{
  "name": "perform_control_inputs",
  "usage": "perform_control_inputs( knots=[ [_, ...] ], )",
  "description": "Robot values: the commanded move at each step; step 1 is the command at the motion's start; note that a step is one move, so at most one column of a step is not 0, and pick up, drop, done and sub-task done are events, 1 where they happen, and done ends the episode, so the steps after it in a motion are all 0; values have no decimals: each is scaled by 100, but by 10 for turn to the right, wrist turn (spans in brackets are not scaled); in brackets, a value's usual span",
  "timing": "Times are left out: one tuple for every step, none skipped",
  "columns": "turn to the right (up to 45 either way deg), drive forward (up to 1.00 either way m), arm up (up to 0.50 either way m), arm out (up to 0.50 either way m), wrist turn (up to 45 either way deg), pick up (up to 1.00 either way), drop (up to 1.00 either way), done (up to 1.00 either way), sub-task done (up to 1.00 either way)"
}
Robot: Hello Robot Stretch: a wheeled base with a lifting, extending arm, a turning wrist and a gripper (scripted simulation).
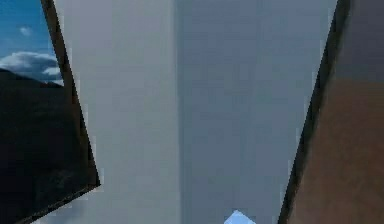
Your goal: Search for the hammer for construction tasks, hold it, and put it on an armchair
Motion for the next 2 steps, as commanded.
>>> perform_control_inputs(
  knots=[
    [450, 0, 0, 0, 0, 0, 0, 0, 0],
    [90, 0, 0, 0, 0, 0, 0, 0, 0]
  ],
)
